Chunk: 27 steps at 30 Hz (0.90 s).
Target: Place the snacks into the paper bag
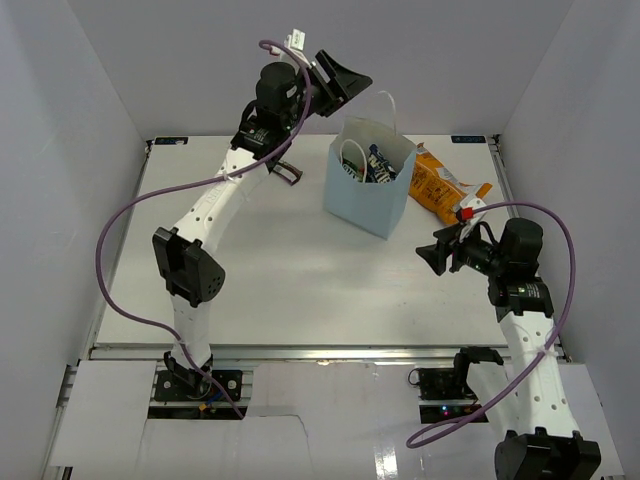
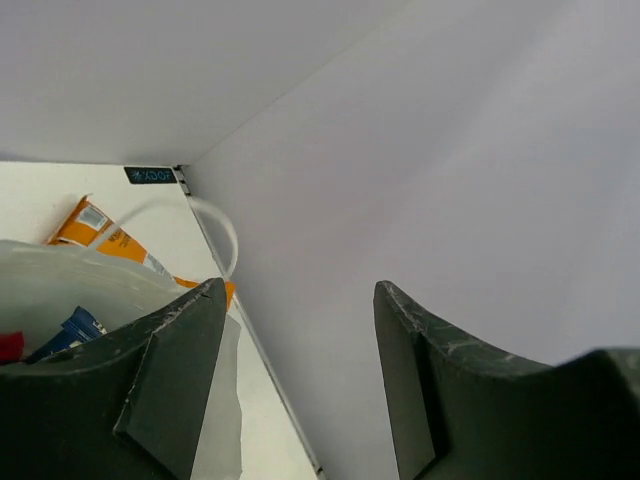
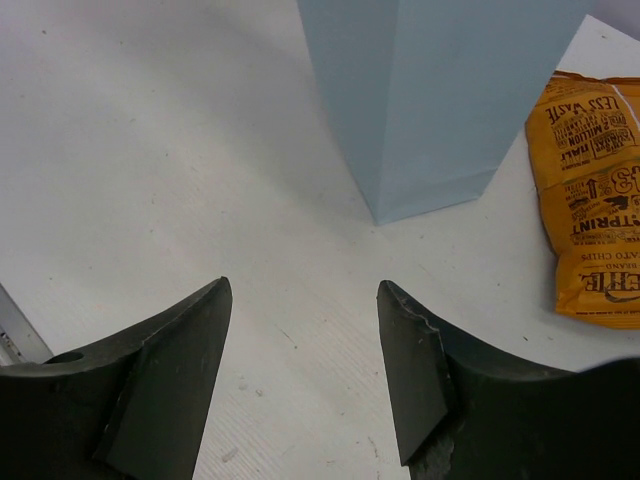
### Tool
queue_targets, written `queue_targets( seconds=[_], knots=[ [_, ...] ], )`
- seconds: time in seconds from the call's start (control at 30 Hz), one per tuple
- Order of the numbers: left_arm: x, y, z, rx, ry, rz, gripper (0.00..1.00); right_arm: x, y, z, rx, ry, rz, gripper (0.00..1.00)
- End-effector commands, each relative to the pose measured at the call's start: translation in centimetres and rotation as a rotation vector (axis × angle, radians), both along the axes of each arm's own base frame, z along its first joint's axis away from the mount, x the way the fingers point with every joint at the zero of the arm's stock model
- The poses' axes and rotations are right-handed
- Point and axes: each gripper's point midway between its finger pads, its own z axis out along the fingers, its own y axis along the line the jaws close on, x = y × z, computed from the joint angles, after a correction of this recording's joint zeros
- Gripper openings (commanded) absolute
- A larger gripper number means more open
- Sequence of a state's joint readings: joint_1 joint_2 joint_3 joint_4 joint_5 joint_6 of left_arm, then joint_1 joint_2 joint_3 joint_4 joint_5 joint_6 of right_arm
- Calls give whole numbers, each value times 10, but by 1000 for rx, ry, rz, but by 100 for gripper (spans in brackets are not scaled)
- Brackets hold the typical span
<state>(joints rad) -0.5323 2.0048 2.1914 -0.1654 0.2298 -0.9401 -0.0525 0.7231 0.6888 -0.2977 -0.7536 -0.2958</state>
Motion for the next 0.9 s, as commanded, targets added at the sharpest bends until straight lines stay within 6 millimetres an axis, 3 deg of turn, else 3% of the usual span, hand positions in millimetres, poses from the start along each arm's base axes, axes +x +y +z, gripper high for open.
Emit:
queue_targets(
  seconds=[0.0,0.07,0.1,0.17,0.2,0.27,0.3,0.33,0.37,0.43,0.5,0.53,0.57,0.6,0.63,0.67,0.7,0.77,0.8,0.87],
  knots=[
    [-45,20,79,21,-240,-29,71,12,-11,14,-8,-46,-59,66],
    [-60,34,86,135,-357,-7,73,21,-19,14,-19,-26,-109,66],
    [-78,51,90,177,-392,18,76,26,-24,23,-25,-37,-136,66],
    [-94,74,81,299,-476,72,80,40,-37,20,-57,-5,-205,68],
    [-113,97,67,343,-475,126,84,47,-43,29,-76,-18,-231,71],
    [-131,121,44,429,-507,172,86,65,-55,19,-121,27,-270,72],
    [-133,128,-4,497,-449,167,87,71,-59,19,-137,34,-281,73],
    [-151,148,-29,549,-437,193,91,92,-67,4,-174,86,-293,73],
    [-162,159,-12,535,-479,223,91,96,-70,14,-179,62,-309,73],
    [-181,177,-59,598,-426,225,93,120,-78,11,-209,88,-330,74],
    [-192,185,-90,651,-409,213,93,136,-83,9,-224,103,-335,75],
    [-195,188,-123,693,-367,192,95,147,-83,-8,-235,155,-323,76],
    [-200,194,-128,702,-373,203,95,161,-84,5,-236,135,-321,78],
    [-202,196,-140,727,-364,196,95,171,-85,-15,-239,202,-303,81],
    [-204,198,-150,744,-353,188,95,179,-86,-18,-242,220,-300,81],
    [-207,200,-168,767,-331,174,95,196,-87,-2,-245,189,-300,82],
    [-209,202,-178,787,-324,163,95,209,-88,-23,-252,247,-286,82],
    [-210,210,-208,834,-276,172,95,224,-91,-31,-266,282,-284,83],
    [-213,208,-209,826,-270,159,95,242,-92,-36,-267,288,-275,83],
    [-218,199,-207,798,-294,106,95,256,-90,-46,-275,308,-266,83]
  ],
)
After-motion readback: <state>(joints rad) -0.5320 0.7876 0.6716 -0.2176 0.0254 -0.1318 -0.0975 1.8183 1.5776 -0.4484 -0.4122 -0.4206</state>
